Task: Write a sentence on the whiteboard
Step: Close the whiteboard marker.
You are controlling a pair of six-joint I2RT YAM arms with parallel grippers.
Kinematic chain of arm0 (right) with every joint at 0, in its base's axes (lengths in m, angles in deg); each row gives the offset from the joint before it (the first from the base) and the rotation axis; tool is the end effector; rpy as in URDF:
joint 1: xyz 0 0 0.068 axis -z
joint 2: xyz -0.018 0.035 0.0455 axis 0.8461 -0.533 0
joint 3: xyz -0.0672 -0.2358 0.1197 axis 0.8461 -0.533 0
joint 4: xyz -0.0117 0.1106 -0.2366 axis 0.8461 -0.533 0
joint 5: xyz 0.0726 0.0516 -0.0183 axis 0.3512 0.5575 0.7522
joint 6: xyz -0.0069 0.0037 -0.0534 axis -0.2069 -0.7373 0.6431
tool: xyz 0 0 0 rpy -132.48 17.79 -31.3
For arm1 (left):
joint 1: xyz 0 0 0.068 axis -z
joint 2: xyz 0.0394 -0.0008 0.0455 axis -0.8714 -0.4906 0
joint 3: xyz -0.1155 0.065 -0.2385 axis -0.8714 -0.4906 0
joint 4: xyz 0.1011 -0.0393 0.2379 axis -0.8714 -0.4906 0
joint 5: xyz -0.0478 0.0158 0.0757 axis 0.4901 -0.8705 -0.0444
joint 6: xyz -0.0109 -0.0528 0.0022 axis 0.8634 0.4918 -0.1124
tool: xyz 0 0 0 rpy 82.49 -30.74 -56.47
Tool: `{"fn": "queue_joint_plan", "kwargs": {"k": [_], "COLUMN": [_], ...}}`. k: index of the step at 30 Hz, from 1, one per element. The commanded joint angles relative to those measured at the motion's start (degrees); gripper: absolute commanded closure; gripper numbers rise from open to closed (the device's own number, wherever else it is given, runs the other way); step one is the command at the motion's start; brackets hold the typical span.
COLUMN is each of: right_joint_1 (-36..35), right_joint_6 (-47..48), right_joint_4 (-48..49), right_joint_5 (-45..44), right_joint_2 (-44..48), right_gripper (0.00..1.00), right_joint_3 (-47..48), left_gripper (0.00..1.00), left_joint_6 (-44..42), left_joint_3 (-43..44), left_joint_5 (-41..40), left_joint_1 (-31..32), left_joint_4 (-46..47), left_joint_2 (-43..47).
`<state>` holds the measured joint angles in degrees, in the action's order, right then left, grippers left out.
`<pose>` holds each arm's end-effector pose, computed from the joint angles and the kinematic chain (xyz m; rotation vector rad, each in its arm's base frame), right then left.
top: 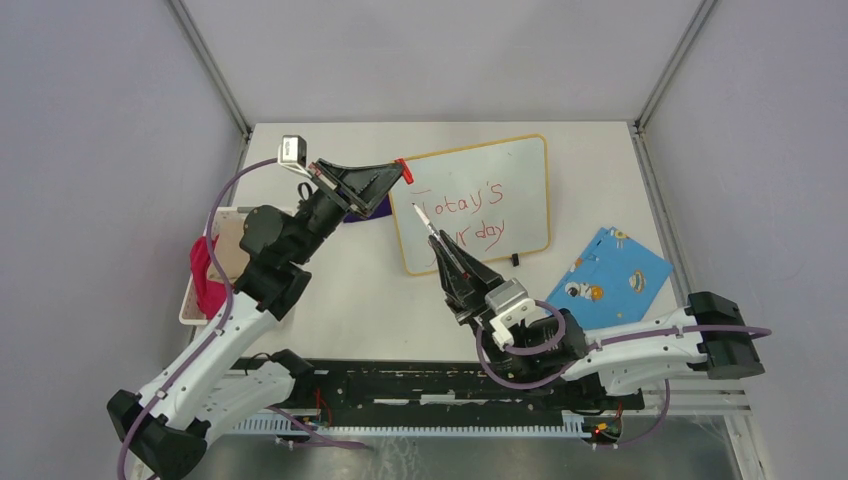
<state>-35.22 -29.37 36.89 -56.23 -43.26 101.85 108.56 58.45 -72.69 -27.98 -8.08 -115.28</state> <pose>0.0121 0.2374 0.3942 -0.3152 0.8997 0.4899 0.1635 -0.1126 0.4196 -0.3134 1.3468 -1.7326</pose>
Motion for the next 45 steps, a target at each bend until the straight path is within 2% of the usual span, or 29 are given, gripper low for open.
{"fn": "queue_joint_plan", "kwargs": {"k": [1, 23, 45], "right_joint_1": [-0.33, -0.23, 0.29], "right_joint_6": [0.59, 3.55, 3.85], "right_joint_4": [3.35, 10.35, 12.49], "right_joint_5": [-1.03, -3.55, -4.14], "right_joint_2": [-0.27, -3.33, -4.99], "right_gripper": [1.00, 1.00, 1.00], "right_joint_3": [2.60, 3.98, 4.71], "left_gripper": [0.98, 0.98, 0.98], "left_joint_6": [2.79, 3.42, 3.53], "left_joint_3": [-0.42, -1.65, -2.62], "left_joint_5": [1.25, 2.03, 1.98], "left_joint_1": [0.64, 1.46, 2.07], "left_joint_4": [2.67, 2.60, 2.59], "left_joint_2": [1.29, 3.28, 4.07]}}
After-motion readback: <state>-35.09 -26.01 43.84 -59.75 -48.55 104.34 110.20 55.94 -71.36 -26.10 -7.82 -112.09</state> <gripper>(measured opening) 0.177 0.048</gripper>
